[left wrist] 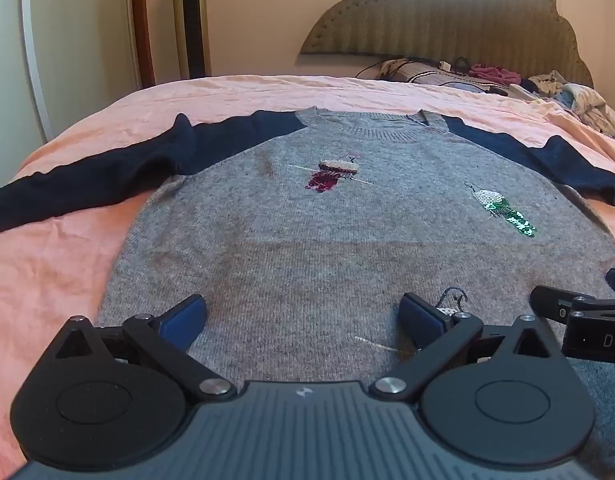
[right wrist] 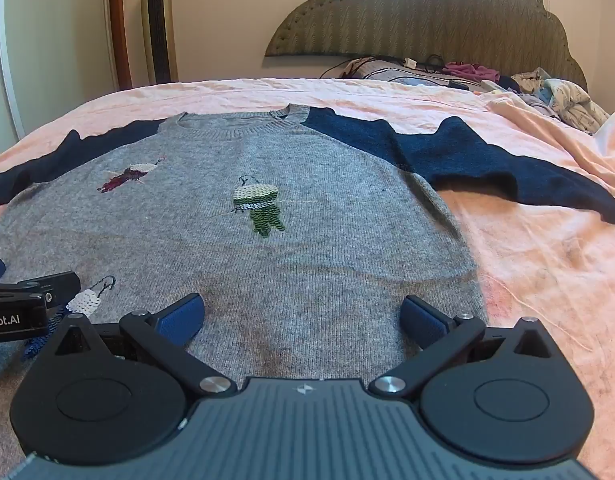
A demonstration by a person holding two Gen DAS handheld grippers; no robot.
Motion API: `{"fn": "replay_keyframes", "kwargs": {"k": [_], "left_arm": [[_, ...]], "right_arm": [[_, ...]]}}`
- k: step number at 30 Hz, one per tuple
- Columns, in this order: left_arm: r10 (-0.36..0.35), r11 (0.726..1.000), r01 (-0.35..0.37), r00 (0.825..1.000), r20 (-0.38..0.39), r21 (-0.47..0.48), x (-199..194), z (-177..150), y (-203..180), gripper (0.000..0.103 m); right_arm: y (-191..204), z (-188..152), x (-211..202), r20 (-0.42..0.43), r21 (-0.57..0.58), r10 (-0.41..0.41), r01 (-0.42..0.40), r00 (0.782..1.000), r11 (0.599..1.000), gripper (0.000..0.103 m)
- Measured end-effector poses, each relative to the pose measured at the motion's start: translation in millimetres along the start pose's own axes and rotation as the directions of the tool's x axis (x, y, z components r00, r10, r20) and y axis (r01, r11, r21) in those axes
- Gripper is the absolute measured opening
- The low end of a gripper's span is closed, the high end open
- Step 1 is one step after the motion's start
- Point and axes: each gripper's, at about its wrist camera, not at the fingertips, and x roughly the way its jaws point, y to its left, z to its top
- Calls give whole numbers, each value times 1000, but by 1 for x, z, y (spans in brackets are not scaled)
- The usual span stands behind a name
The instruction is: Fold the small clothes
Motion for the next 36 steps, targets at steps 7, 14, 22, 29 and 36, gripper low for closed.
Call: {"fn": "replay_keyframes", "kwargs": {"k": [7, 14, 22, 29, 36], "left_arm": [[-7, 1000, 8, 1000, 2, -9, -2, -1, -3, 103], [-14, 1000, 14, 1000, 0, -16, 0, 0, 1, 103], [-14, 1000, 14, 1000, 0, -17, 0, 0, 1, 103], [-15, 1000, 15, 1000, 0, -18, 0, 0, 1, 103], [-15, 1000, 15, 1000, 0, -18, 0, 0, 1, 103]], "right_arm": [[0, 0, 0, 0, -1, -1, 1, 1000, 1000, 103], [0, 0, 0, 0, -1, -1, 1, 1000, 1000, 103], [0, 0, 0, 0, -1, -1, 1, 1000, 1000, 103], [0, 0, 0, 0, -1, -1, 1, 1000, 1000, 103], [0, 0, 0, 0, -2, -1, 1, 1000, 1000, 103]]}}
